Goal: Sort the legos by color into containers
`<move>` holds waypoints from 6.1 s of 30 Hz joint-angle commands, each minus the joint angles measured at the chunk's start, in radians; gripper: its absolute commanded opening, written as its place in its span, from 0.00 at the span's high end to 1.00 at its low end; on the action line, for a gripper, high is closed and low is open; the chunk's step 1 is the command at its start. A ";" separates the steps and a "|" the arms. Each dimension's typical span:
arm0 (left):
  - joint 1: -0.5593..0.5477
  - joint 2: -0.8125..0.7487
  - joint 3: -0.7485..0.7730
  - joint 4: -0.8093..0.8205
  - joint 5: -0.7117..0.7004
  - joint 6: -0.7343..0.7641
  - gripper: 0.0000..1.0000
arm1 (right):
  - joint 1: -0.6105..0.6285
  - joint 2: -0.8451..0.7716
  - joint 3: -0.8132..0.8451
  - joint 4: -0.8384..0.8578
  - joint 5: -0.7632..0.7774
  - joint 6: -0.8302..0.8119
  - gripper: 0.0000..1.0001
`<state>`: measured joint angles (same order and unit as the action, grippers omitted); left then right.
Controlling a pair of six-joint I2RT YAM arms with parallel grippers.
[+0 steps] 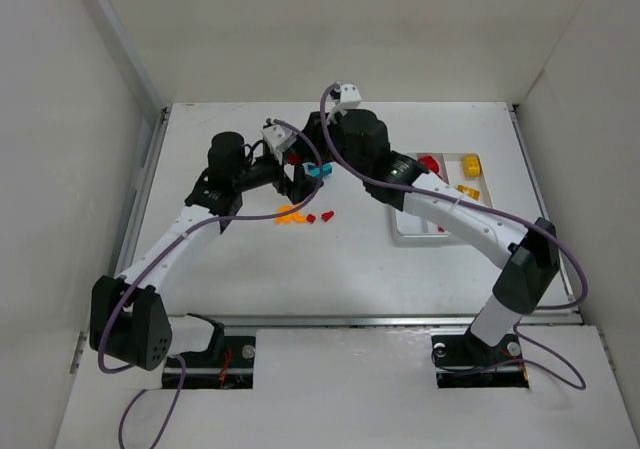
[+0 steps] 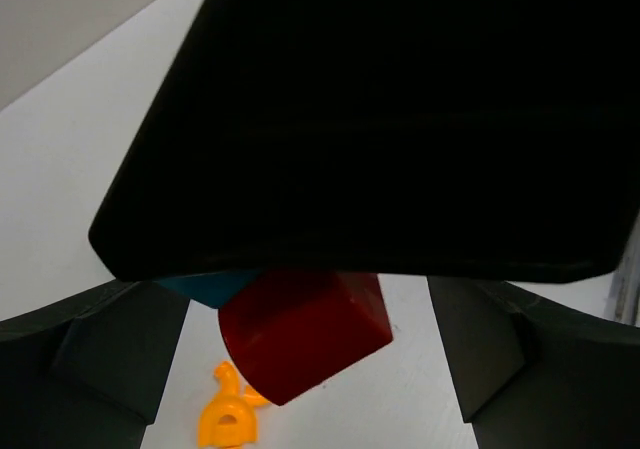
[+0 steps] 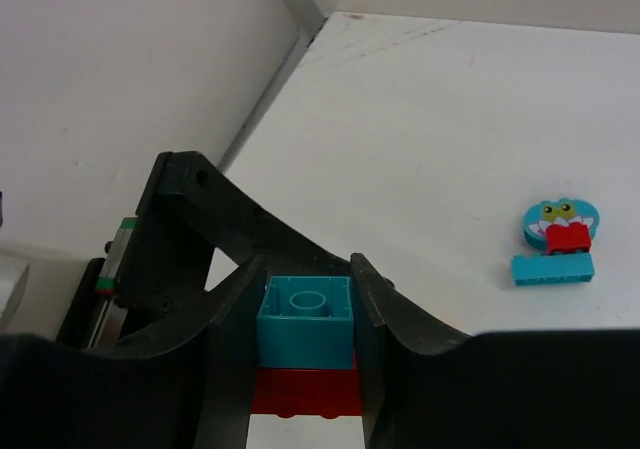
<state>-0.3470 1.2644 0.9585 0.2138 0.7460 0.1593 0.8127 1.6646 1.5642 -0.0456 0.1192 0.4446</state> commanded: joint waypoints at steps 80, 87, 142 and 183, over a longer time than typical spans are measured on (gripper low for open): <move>-0.004 -0.108 -0.179 -0.223 -0.327 0.341 0.11 | -0.529 0.160 -0.087 -0.416 -0.061 -0.259 0.00; -0.004 -0.126 -0.199 -0.203 -0.366 0.235 0.10 | -0.391 0.061 -0.132 -0.393 -0.004 -0.386 0.00; -0.004 -0.214 -0.345 -0.116 -0.571 0.062 0.37 | -0.096 0.329 0.062 -0.447 -0.125 -0.392 0.08; -0.004 -0.232 -0.385 -0.076 -0.599 0.052 0.33 | -0.063 0.410 0.016 -0.428 -0.079 -0.347 1.00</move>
<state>-0.3515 1.0622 0.5819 0.0975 0.1520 0.2218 0.7586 2.1063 1.5589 -0.4839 0.0265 0.0772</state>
